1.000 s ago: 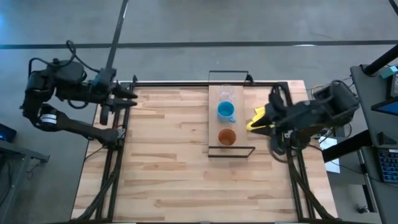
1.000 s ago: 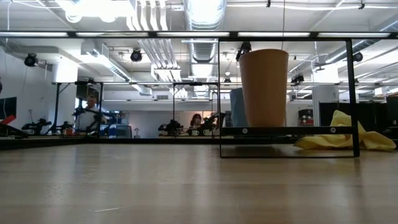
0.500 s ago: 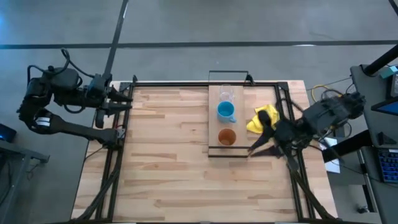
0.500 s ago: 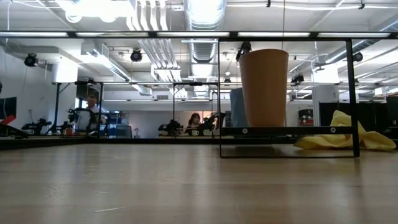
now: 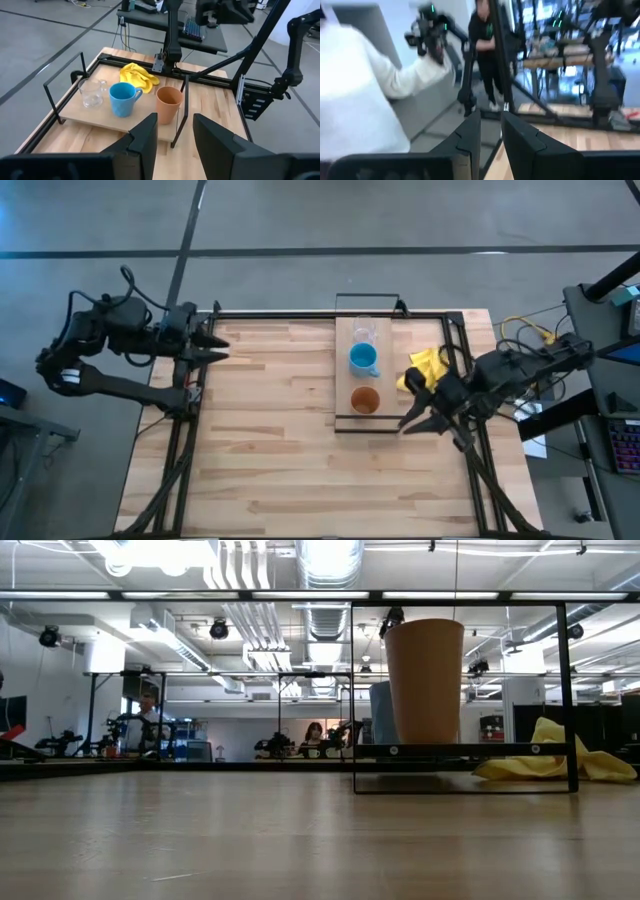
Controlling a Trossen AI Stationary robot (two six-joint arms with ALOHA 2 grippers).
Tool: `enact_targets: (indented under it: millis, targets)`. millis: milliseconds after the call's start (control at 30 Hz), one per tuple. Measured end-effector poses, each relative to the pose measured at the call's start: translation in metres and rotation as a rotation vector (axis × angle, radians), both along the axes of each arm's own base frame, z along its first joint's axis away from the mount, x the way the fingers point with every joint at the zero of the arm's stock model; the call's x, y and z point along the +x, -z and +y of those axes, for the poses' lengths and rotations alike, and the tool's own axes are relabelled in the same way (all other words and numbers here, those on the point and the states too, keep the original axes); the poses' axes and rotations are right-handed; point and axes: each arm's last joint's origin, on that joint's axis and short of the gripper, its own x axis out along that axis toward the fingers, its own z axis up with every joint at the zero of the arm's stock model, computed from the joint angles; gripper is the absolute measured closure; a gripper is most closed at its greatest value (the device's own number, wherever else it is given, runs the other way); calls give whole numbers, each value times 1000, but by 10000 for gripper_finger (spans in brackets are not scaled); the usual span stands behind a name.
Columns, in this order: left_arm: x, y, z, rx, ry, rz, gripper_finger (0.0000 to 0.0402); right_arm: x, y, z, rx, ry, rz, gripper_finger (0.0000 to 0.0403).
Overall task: Stack small to large cups/mugs on shelf
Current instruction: Return to Home Position
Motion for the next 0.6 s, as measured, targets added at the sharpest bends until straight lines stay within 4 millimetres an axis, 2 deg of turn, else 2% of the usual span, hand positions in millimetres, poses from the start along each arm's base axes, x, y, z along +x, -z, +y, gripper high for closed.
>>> enact_targets:
  millis: [133,300,433,600]
  targets:
    - [-2,3,0,2,0,-31,291,-16,22,-12,62,25,-88,334]
    - [-2,16,0,41,12,-57,291,-30,57,-22,112,51,-96,330]
    - [-4,31,0,86,24,-105,291,-35,84,-31,122,103,-87,325]
    - [-11,57,-1,93,23,-164,291,-40,109,-43,160,165,-117,324]
